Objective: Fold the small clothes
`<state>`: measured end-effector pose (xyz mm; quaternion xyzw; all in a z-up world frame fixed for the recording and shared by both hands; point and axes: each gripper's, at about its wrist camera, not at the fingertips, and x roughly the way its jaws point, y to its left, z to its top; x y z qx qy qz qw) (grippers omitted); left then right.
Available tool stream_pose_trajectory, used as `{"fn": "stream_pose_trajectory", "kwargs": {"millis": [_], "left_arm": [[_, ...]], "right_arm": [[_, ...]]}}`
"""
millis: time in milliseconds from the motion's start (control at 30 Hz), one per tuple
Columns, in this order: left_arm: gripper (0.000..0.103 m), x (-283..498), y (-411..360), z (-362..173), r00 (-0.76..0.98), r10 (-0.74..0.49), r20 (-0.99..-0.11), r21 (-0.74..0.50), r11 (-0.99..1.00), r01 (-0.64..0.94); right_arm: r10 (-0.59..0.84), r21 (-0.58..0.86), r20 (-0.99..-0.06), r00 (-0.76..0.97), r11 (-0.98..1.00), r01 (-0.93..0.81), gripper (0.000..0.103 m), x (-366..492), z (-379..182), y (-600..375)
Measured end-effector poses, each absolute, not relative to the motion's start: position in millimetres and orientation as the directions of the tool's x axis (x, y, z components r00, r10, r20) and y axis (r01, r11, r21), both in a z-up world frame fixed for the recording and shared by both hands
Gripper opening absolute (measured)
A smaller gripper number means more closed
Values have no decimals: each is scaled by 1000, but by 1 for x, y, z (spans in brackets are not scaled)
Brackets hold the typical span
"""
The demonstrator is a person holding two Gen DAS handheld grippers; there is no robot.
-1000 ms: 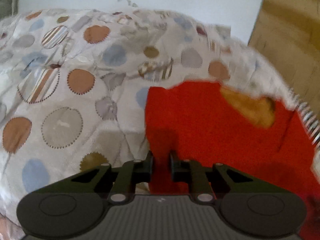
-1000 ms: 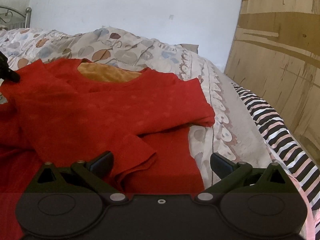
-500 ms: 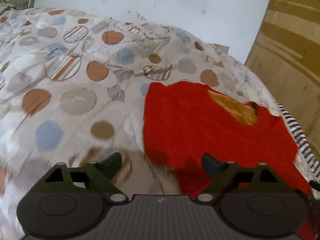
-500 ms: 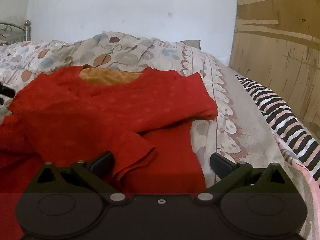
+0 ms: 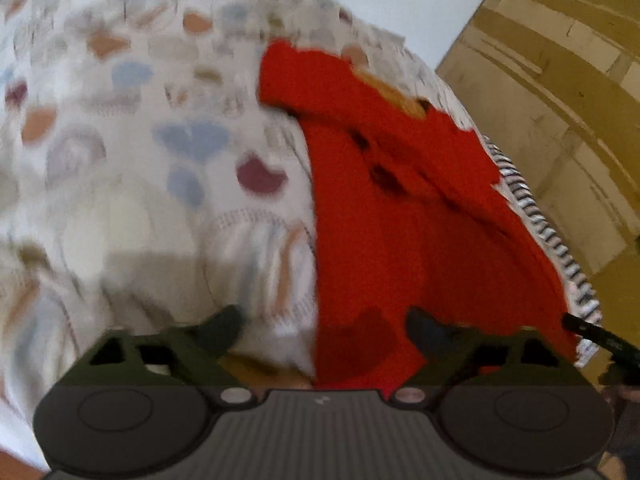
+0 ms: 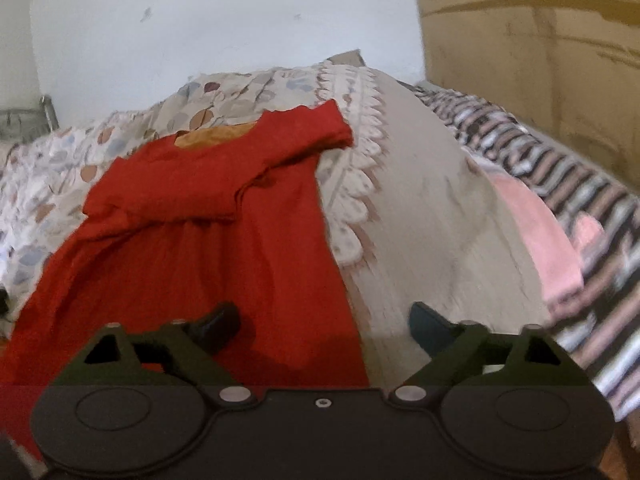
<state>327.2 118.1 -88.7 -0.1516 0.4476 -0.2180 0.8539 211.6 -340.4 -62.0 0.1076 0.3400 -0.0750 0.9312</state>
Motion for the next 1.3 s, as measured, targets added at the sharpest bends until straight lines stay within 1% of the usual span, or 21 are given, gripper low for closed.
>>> {"fn": "stream_pose_trajectory", "kwargs": {"millis": [33, 67, 100, 167, 233, 267, 300, 333, 367, 500, 600, 700, 767, 900, 1000, 1067, 1133, 1167, 1200, 1233, 1300], "left_arm": [[73, 325, 118, -90, 482, -518, -706, -474, 852, 221], [68, 324, 119, -91, 459, -513, -725, -482, 854, 193], [65, 321, 119, -93, 443, -508, -739, -486, 857, 171], [59, 318, 122, -95, 428, -506, -749, -496, 856, 145], [55, 316, 126, -98, 417, -502, -758, -496, 858, 132], [46, 317, 126, -100, 403, -497, -769, -488, 863, 132], [36, 315, 124, -101, 386, -480, -788, -471, 873, 125], [16, 316, 121, -99, 363, -464, -808, -453, 883, 122], [10, 316, 119, -95, 350, -478, -805, -464, 876, 131], [6, 302, 108, -63, 415, -428, -803, -376, 904, 204], [4, 286, 117, -41, 456, -449, -768, -388, 893, 226], [3, 275, 123, -27, 496, -432, -753, -349, 902, 255], [3, 274, 126, -32, 480, -425, -767, -344, 905, 252], [3, 285, 132, -58, 447, -399, -801, -347, 917, 196], [4, 287, 130, -68, 453, -420, -787, -379, 907, 183], [5, 285, 127, -67, 468, -411, -783, -363, 912, 192], [7, 282, 123, -66, 477, -402, -782, -348, 916, 201], [10, 281, 120, -65, 475, -400, -784, -341, 917, 209], [11, 280, 118, -65, 469, -397, -789, -332, 918, 218], [13, 280, 115, -65, 461, -393, -795, -322, 919, 229], [26, 277, 113, -66, 462, -381, -801, -301, 923, 239]], "right_arm": [[-73, 162, -655, 752, 959, 234, 73, 206, -60, -342], [-79, 182, -659, 748, 948, 260, 61, 201, -58, -345], [-74, 211, -663, 745, 936, 281, 51, 196, -55, -348], [-41, 267, -677, 735, 917, 297, 45, 189, -54, -351], [-36, 265, -681, 731, 919, 292, 43, 184, -54, -350], [-38, 257, -683, 729, 922, 289, 36, 183, -54, -350], [-35, 257, -680, 732, 924, 283, 20, 181, -53, -350], [-21, 269, -675, 737, 924, 273, 10, 178, -51, -349], [-20, 273, -673, 739, 923, 273, 4, 177, -48, -348], [-52, 241, -629, 775, 936, 258, 3, 165, -25, -338], [-49, 237, -599, 799, 943, 236, 2, 153, -4, -333], [-57, 191, -591, 805, 959, 209, 2, 143, 8, -325], [-59, 163, -606, 793, 967, 196, 2, 140, 5, -322], [-68, 135, -667, 742, 968, 211, 2, 146, -20, -323], [-78, 125, -658, 749, 969, 211, 2, 144, -28, -323], [-78, 116, -651, 755, 973, 201, 3, 141, -30, -322], [-95, 76, -656, 749, 979, 191, 4, 139, -32, -319], [-102, 59, -656, 748, 981, 186, 6, 138, -32, -318], [-108, 44, -653, 750, 983, 179, 12, 136, -33, -318], [-114, 29, -647, 754, 984, 174, 15, 133, -33, -318], [-131, -9, -631, 764, 987, 162, 24, 126, -34, -316]]}}
